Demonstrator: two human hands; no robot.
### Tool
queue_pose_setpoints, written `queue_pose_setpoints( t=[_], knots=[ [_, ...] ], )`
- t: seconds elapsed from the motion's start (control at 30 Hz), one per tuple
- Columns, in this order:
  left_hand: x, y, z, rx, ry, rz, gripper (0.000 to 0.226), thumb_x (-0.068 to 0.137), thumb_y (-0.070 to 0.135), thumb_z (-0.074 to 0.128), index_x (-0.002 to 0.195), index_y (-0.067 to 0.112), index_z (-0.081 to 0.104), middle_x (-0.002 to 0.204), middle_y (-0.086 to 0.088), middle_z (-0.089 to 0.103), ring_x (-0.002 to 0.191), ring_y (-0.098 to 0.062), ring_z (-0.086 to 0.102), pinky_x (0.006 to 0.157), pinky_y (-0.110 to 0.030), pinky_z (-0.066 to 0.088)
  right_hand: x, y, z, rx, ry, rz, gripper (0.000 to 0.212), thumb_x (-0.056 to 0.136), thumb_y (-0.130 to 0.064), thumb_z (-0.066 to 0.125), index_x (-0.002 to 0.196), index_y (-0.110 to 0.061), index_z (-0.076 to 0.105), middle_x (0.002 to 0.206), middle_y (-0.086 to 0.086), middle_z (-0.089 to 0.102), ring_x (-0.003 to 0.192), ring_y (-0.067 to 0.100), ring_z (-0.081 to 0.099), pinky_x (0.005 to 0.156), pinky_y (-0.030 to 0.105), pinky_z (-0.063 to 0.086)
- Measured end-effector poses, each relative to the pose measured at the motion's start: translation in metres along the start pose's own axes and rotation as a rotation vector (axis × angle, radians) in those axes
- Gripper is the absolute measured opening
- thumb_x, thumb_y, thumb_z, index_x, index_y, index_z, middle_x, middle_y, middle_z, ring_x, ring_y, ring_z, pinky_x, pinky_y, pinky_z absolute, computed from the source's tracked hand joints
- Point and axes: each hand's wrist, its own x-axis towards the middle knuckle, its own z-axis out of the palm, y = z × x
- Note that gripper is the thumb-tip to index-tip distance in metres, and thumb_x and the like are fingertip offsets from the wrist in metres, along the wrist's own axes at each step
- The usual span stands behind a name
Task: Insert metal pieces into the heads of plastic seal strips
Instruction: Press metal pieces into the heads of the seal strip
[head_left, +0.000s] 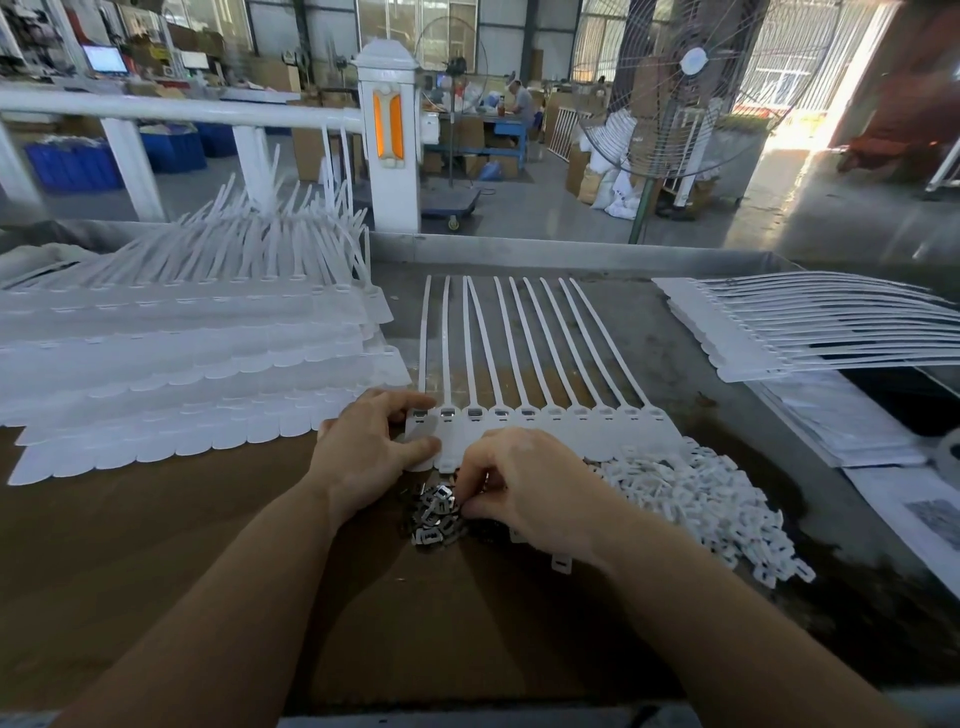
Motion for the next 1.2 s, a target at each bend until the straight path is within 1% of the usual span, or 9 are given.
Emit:
queue_pose_setpoints(
  t=[0.07,0.2,0.37,0.47,0.7,0.83,0.97,1.1,1.2],
  knots=[
    [0.0,0.0,0.0,0.002,0.002,0.0,0.035,0.077,0.03,0.073,0.102,0.046,0.054,0.113,0.014,0.052,0.102,-0.006,0.051,0.105,-0.044,0.033,0.0,0.004,-0.003,0.069,0.039,0.025,0.006,0.082,-0.016,0.068,0.085,-0.022,0.067,0.088,-0.011,0.061,0.084,0.005,0.058,0.082,0.022,0.048],
    [0.0,0.0,0.0,0.001,0.006,-0.008,0.036,0.077,0.03,0.073,0.103,0.046,0.054,0.114,0.01,0.055,0.103,-0.008,0.053,0.104,-0.045,0.034,0.002,0.015,-0.016,0.173,0.129,0.101,0.011,0.084,-0.012,0.065,0.079,-0.023,0.064,0.081,-0.012,0.062,0.077,0.001,0.059,0.072,0.013,0.046],
    [0.001,0.0,0.0,0.001,-0.004,-0.007,0.035,0.079,0.031,0.073,0.104,0.046,0.053,0.112,0.013,0.051,0.101,-0.005,0.049,0.105,-0.045,0.034,0.003,0.027,-0.028,0.389,0.166,0.202,0.01,0.085,-0.011,0.065,0.084,-0.021,0.068,0.084,-0.007,0.068,0.078,0.002,0.064,0.07,0.009,0.05],
    [0.001,0.0,0.0,-0.001,-0.007,-0.006,0.035,0.079,0.031,0.072,0.103,0.046,0.052,0.111,0.013,0.051,0.101,-0.006,0.049,0.105,-0.046,0.033,0.002,0.03,-0.029,0.398,0.174,0.221,0.011,0.087,-0.012,0.062,0.085,-0.021,0.068,0.086,-0.007,0.068,0.077,0.0,0.062,0.065,0.007,0.047],
    [0.0,0.0,0.0,-0.003,-0.008,-0.011,0.035,0.078,0.031,0.073,0.105,0.045,0.054,0.115,0.011,0.052,0.104,-0.007,0.05,0.106,-0.046,0.033,0.004,0.031,-0.026,0.415,0.246,0.298,0.01,0.091,-0.012,0.055,0.086,-0.018,0.062,0.074,0.002,0.067,0.063,0.005,0.062,0.06,0.017,0.052],
    [0.0,0.0,0.0,-0.009,-0.011,-0.007,0.035,0.078,0.031,0.073,0.103,0.046,0.053,0.113,0.012,0.051,0.102,-0.007,0.05,0.105,-0.045,0.034,0.005,0.033,-0.028,0.469,0.287,0.34,0.011,0.087,-0.01,0.059,0.084,-0.016,0.068,0.074,0.003,0.07,0.069,0.011,0.066,0.069,0.024,0.057],
    [0.001,0.0,0.0,-0.009,-0.007,-0.005,0.035,0.078,0.031,0.073,0.103,0.046,0.053,0.113,0.013,0.051,0.102,-0.006,0.05,0.105,-0.045,0.034,0.005,0.037,-0.029,0.427,0.326,0.333,0.006,0.081,-0.013,0.067,0.085,-0.015,0.07,0.076,-0.001,0.07,0.067,0.009,0.067,0.067,0.022,0.057],
    [0.002,-0.001,0.0,0.018,0.001,-0.01,0.037,0.078,0.031,0.073,0.11,0.042,0.057,0.114,0.013,0.05,0.102,-0.006,0.049,0.106,-0.046,0.032,0.007,0.042,-0.03,0.37,0.364,0.348,0.009,0.081,-0.009,0.068,0.088,-0.014,0.065,0.079,0.001,0.069,0.068,0.015,0.067,0.072,0.032,0.058],
    [0.002,-0.001,0.001,0.017,0.004,-0.014,0.04,0.078,0.03,0.073,0.113,0.04,0.057,0.114,0.012,0.051,0.102,-0.007,0.049,0.106,-0.045,0.033,0.009,0.046,-0.032,0.354,0.378,0.343,0.009,0.083,-0.007,0.066,0.086,-0.015,0.069,0.082,0.0,0.07,0.071,0.01,0.065,0.072,0.026,0.056]
  ],
)
